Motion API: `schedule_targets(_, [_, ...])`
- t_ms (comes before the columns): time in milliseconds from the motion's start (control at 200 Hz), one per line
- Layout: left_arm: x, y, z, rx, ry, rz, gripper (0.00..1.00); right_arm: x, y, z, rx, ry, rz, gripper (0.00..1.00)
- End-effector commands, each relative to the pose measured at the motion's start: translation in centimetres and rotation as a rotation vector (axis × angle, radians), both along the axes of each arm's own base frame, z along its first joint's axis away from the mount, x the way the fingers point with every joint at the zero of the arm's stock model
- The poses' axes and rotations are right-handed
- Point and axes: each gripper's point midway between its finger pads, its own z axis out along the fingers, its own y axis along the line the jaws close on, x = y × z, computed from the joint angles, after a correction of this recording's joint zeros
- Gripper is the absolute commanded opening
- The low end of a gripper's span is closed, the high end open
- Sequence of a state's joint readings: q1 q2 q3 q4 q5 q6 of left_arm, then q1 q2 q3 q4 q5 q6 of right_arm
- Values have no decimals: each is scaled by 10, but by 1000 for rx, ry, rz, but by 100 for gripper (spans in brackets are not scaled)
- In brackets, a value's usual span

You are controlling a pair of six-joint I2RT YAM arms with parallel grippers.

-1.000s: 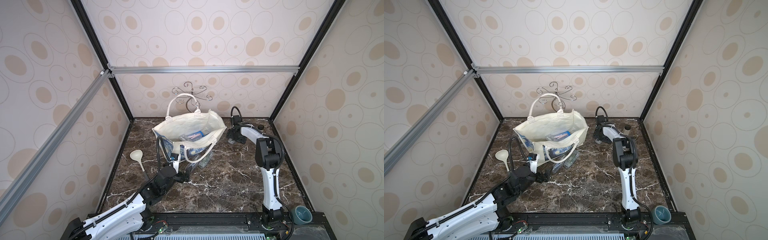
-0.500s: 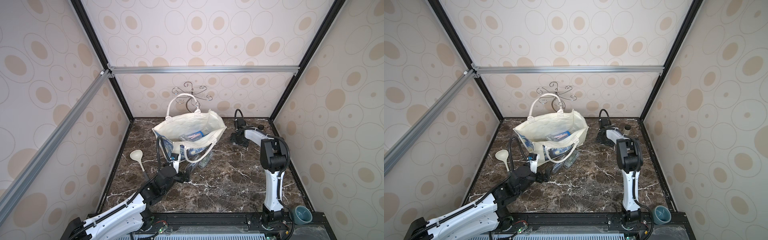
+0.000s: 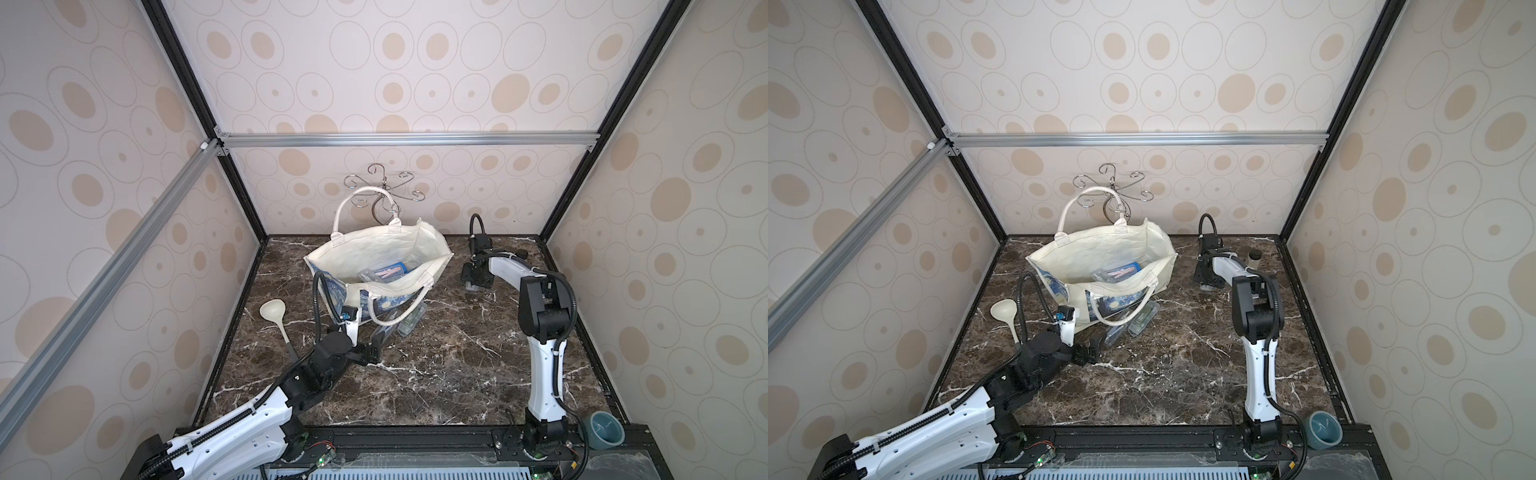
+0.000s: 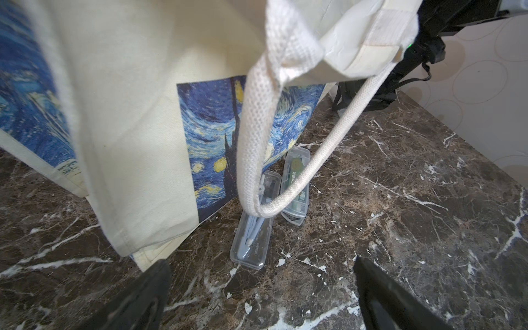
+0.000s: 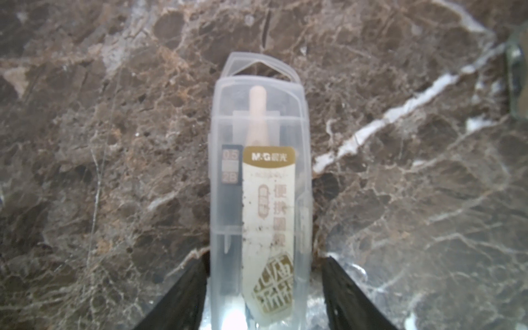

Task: Put the compass set into the canvas bag
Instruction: Pick up the compass set at the center of the board.

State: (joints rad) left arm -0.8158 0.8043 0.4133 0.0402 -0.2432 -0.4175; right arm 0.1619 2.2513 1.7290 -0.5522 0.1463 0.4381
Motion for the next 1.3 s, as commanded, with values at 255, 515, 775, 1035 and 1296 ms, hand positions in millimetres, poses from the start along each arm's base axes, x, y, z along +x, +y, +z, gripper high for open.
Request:
schedule_targets(255, [1, -3, 10, -14, -27, -5, 100, -12, -2, -20, 13, 50, -21, 48])
schedule_targets(515, [1, 1, 8, -18, -26, 10, 100, -16, -2, -8, 13, 24, -8, 48])
schedule_targets(775, [0, 6, 8, -22, -34, 27, 100, -22, 6, 22, 73, -59, 26, 48])
schedule_targets(1035, [-2, 9, 8, -30, -37, 33, 100, -33, 14, 69, 126, -182, 78, 48])
schedule_targets(1296, [-2, 7, 8, -40, -48, 29, 100, -44, 24, 133, 173, -325, 161, 49])
